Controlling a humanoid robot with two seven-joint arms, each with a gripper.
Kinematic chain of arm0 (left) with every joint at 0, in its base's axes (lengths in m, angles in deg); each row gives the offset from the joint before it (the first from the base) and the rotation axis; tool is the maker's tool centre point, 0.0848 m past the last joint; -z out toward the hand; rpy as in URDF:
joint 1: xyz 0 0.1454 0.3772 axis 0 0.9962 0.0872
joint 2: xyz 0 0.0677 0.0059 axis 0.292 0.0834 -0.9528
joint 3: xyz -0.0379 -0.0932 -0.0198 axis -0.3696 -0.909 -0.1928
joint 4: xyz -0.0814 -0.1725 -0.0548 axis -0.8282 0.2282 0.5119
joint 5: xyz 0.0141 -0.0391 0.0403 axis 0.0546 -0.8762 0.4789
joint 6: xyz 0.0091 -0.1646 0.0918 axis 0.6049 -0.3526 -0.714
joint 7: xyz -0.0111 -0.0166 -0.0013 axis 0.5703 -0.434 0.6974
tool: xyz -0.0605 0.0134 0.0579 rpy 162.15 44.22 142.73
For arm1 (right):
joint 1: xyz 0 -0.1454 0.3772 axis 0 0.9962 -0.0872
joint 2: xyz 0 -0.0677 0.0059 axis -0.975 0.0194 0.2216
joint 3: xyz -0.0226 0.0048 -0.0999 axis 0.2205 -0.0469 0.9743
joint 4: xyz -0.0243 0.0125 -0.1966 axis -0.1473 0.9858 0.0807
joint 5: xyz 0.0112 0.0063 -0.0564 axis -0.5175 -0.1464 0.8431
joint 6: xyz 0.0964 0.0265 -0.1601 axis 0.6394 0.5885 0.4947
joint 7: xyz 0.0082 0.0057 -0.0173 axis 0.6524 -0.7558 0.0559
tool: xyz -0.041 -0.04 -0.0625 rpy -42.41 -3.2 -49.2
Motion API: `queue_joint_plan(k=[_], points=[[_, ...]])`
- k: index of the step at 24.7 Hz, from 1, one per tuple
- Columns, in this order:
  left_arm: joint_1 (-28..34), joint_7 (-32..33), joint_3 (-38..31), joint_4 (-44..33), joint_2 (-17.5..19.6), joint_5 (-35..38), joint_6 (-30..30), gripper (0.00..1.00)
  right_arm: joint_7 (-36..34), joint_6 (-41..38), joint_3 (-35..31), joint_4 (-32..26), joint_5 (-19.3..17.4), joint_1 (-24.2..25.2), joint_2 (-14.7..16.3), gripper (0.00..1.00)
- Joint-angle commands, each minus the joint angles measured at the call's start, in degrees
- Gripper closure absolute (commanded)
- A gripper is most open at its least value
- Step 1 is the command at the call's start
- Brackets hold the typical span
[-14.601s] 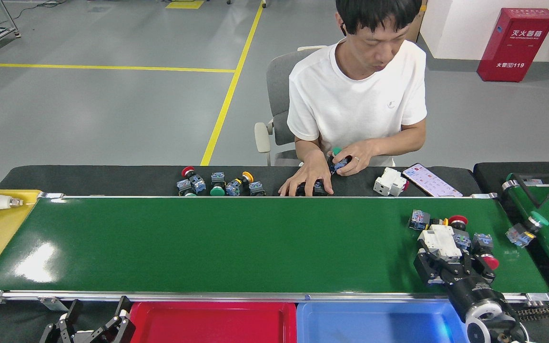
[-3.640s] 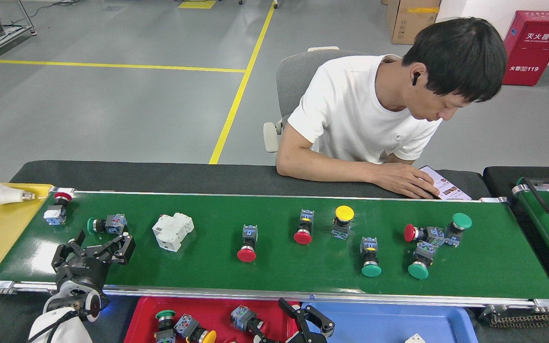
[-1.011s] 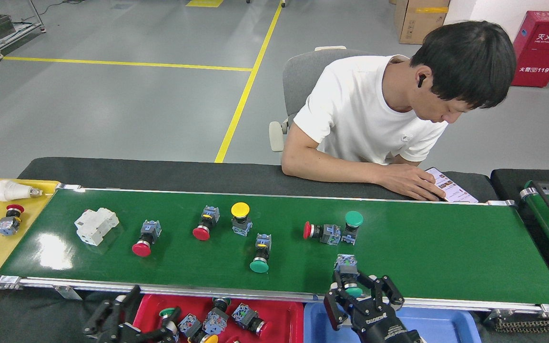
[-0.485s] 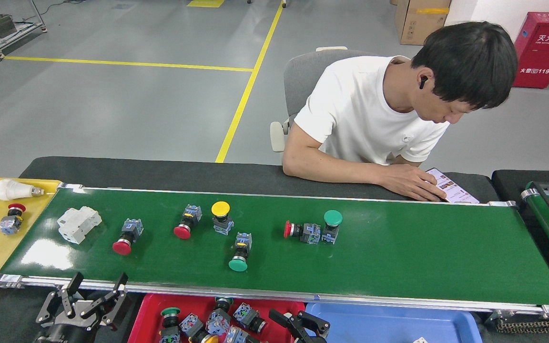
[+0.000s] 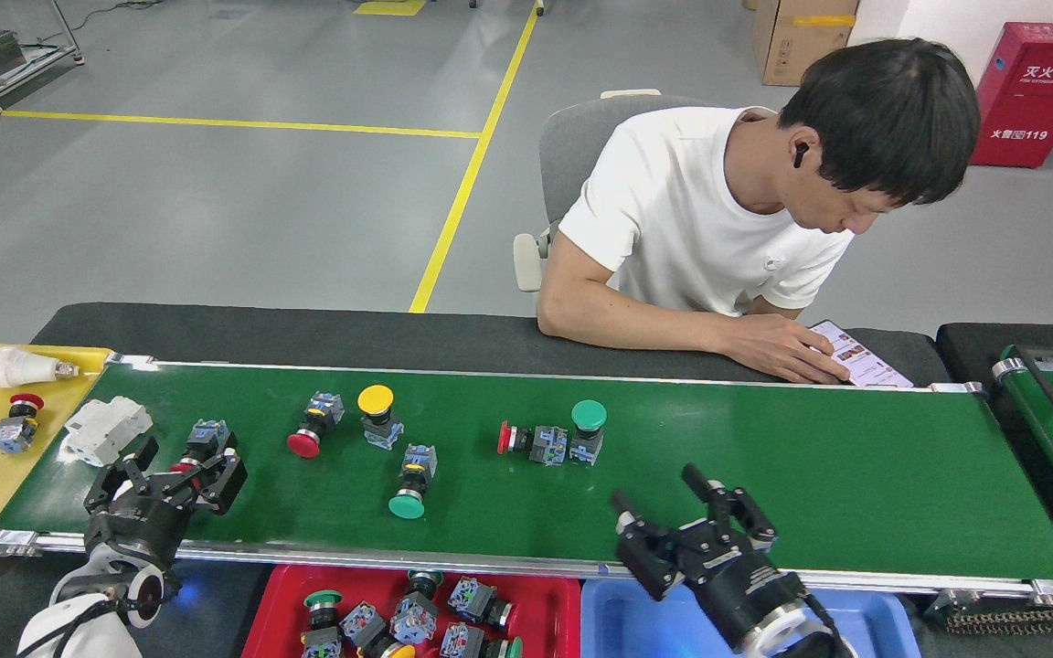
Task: Pick switch part from conveyor to tray
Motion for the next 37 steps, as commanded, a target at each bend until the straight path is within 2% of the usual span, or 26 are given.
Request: queue_joint_plan(k=[1,3,4,5,6,7,8,11,13,15,19,24,29,33,35,37], points=[[-3.22,-2.55,2.9,3.83,1.87,0.06,-2.57,0.11,-2.03,1.21,-3.96,-0.93,-0.2,-0.06,0.5,0.0],[-4.63,-3.61,3.87,7.09,2.92,-0.11,-2.3,0.2,-4.76,2.0,-7.57,-1.54,-0.11,1.0,0.33,0.0],[-4.72,-4.49,3.96,8.23,3.36,-0.2,-2.22,0.33,-5.99,3.5,-8.63,-2.25,0.41,2.32,0.24,0.0],[-4.81,-5.28,4.05,9.03,3.89,-0.2,-2.04,0.6,-7.4,5.96,-8.8,-3.21,0.5,4.34,0.41,0.0],[-4.89,-5.54,4.05,9.11,4.06,-0.55,-1.95,0.74,-9.68,7.98,-9.07,-4.36,0.5,6.71,0.68,0.0],[-4.81,-5.54,3.87,9.11,4.24,-0.55,-1.43,0.92,-12.5,9.74,-9.33,-5.41,0.59,8.91,1.12,0.0],[-4.89,-5.54,3.52,8.94,4.15,-0.82,-0.9,0.95,-15.4,11.58,-9.42,-5.94,0.59,11.2,1.91,0.0],[-4.72,-5.72,3.61,7.79,4.24,-4.33,-0.55,0.96,-19.7,12.64,-9.42,-6.03,1.29,16.47,3.67,0.0],[-2.52,-5.63,4.13,3.14,4.06,-7.32,1.48,0.96,-22.69,12.55,-9.42,-6.12,1.47,18.31,3.93,0.0],[2.48,-5.63,3.96,-4.67,3.98,-7.41,3.23,0.96,-24.1,12.9,-9.42,-6.55,1.56,18.4,3.75,0.0],[14.62,-5.46,4.31,-21.91,3.45,-7.32,3.67,0.96,-21.55,12.73,-9.42,-6.38,1.56,18.23,3.93,0.0],[28.41,-5.02,10.28,-41.15,1.43,-6.35,3.23,0.96,-21.37,12.81,-9.42,-6.38,1.56,18.14,3.93,0.0],[35.36,-5.63,15.56,-48.1,-1.3,1.73,3.5,0.94,-18.03,13.17,-9.42,-6.55,1.64,18.14,3.67,0.0],[39.84,-5.81,19.87,-51.09,-0.86,3.75,3.67,0.91,-17.77,13.08,-9.42,-6.55,1.64,18.14,3.75,0.0],[40.72,-5.72,19.95,-51.62,-1.21,3.84,3.5,0.84,-17.77,12.81,-9.42,-6.47,1.64,18.14,3.84,0.0],[40.9,-5.72,19.51,-51.62,-1.91,3.67,3.15,0.52,-17.77,12.81,-9.42,-6.29,1.64,18.14,3.84,0.0]])
